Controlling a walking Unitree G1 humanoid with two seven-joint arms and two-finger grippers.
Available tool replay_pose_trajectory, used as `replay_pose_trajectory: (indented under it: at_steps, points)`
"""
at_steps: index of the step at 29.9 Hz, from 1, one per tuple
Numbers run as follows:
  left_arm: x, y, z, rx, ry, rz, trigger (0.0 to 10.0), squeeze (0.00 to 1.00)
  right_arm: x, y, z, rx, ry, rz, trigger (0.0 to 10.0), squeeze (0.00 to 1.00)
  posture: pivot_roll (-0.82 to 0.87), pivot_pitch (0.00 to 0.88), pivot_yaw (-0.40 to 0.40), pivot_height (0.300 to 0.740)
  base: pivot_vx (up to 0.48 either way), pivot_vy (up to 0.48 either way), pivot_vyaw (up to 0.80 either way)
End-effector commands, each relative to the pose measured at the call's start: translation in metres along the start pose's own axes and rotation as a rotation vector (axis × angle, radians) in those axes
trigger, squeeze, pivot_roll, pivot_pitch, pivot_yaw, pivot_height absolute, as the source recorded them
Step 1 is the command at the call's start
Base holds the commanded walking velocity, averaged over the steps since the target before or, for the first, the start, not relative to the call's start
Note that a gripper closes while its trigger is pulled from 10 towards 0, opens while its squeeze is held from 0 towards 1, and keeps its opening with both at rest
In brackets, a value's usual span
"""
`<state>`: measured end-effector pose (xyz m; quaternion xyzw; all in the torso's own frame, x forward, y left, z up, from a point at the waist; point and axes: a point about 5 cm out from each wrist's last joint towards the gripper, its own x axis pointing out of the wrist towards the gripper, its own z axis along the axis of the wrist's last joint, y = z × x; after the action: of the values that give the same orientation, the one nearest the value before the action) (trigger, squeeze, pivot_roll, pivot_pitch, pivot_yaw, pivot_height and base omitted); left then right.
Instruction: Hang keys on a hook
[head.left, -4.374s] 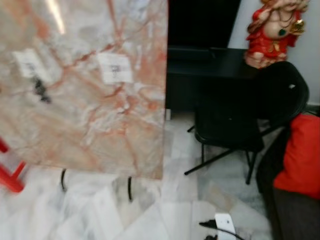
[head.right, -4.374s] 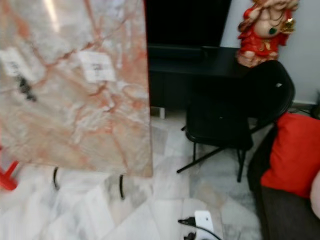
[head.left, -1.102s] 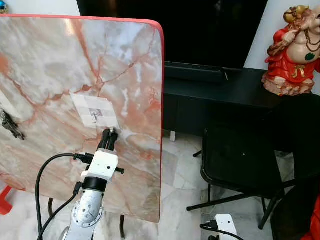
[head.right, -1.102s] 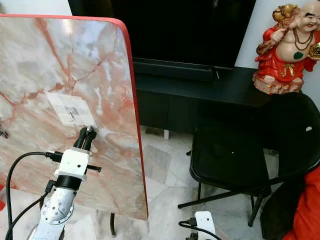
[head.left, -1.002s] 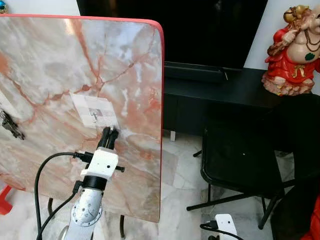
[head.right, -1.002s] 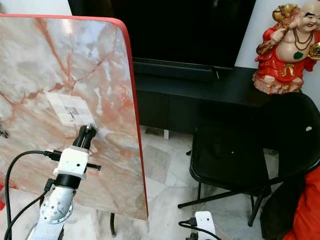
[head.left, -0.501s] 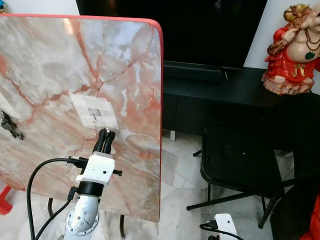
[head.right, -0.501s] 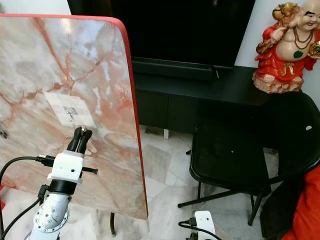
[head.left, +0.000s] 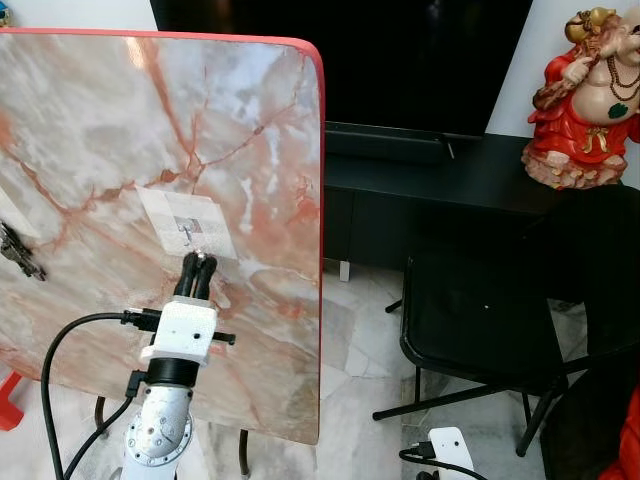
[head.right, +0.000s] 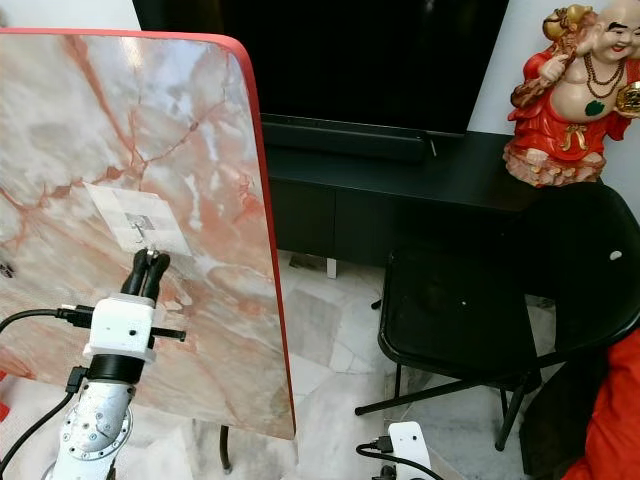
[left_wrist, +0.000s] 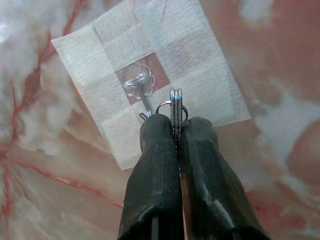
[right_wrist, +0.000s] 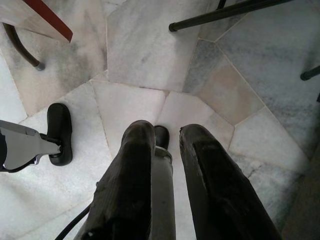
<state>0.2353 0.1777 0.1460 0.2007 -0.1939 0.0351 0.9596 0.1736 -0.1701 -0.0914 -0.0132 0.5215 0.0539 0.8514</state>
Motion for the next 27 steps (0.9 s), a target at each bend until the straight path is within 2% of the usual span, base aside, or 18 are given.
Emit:
replay_pose_trajectory:
  at_steps: [1,11,27]
  points:
    - [0.0035,0.0036,0.0037,-0.003,-0.012,0.018,10.0,0.00,0.0002,0.0003,0.0016,-0.014,-0.002,0.001,10.0,0.00,0.02,0.014,-0.019,0.740,0.000,0.000,0.00]
    - [0.0121,0.0042,0.0038,-0.027,-0.015,0.004,10.0,0.00,0.0002,0.0004,0.0020,-0.013,-0.002,0.002,10.0,0.00,0.03,0.021,-0.019,0.740,0.000,0.000,0.00]
    - [0.0112,0.0094,0.0019,-0.038,0.002,0.023,10.0,0.00,0.0001,-0.0006,0.0026,-0.018,-0.002,0.001,10.0,0.00,0.03,0.026,-0.023,0.740,0.000,0.000,0.00]
